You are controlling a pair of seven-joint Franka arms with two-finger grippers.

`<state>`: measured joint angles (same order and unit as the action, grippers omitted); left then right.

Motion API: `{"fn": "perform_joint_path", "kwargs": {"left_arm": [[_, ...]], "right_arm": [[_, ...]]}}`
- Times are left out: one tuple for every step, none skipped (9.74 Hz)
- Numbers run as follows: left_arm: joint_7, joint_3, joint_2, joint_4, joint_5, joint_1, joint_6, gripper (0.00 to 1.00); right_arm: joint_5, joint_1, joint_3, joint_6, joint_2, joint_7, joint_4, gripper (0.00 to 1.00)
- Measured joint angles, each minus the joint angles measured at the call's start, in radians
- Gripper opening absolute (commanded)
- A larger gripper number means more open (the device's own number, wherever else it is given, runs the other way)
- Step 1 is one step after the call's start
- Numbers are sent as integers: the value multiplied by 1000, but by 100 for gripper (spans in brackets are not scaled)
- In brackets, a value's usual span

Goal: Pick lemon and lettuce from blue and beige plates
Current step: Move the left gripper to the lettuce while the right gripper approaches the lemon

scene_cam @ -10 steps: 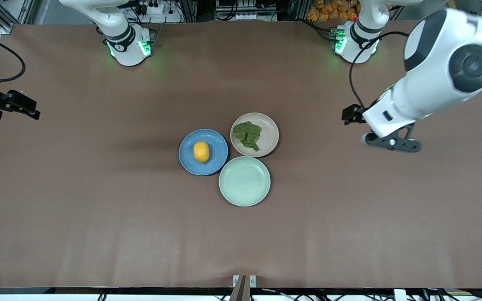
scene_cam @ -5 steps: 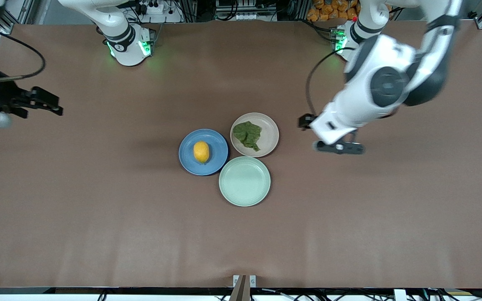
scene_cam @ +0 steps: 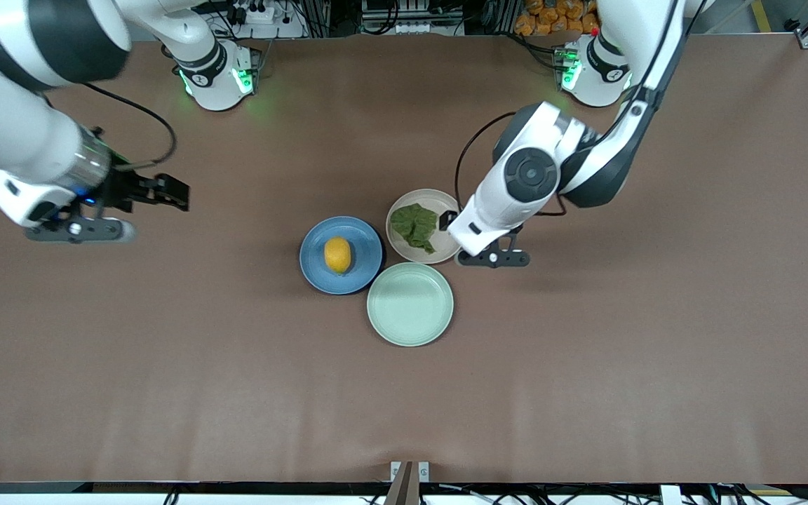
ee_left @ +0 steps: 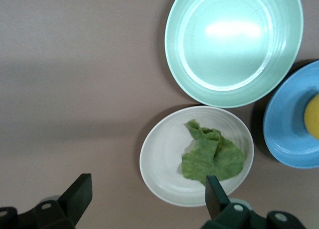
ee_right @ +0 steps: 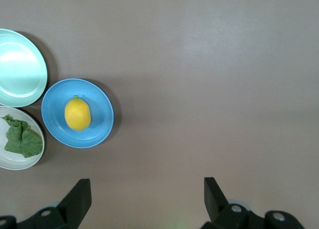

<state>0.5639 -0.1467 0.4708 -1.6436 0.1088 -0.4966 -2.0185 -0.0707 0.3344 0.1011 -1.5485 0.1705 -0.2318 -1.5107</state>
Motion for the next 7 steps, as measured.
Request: {"fn": "perform_joint_path", "kwargs": {"left_arm": [[20, 0, 27, 0, -19, -18, -27, 100], [36, 0, 55, 0, -27, -41, -53, 100], [69, 0, 87, 0, -37, -70, -83, 100], [115, 0, 123, 0, -53, -96, -118, 100], [146, 1, 156, 1, -74, -119, -147, 100], [160, 1, 183, 2, -96, -137, -159, 100], [164, 1, 201, 2, -106, -149, -165, 100]], "right_arm": [[0, 20, 0, -24, 20, -32, 0, 100], [-1, 38, 0, -47, 39, -62, 0, 100], [-1, 56, 0, -68, 58, -83, -1, 100], [-3, 72, 0, -84, 78, -93, -2, 100], [-7, 87, 0, -109, 98, -100, -7, 100], [-9, 102, -1, -155, 112, -114, -30, 100], [-10, 114, 0, -207, 119, -127, -65, 100]]}}
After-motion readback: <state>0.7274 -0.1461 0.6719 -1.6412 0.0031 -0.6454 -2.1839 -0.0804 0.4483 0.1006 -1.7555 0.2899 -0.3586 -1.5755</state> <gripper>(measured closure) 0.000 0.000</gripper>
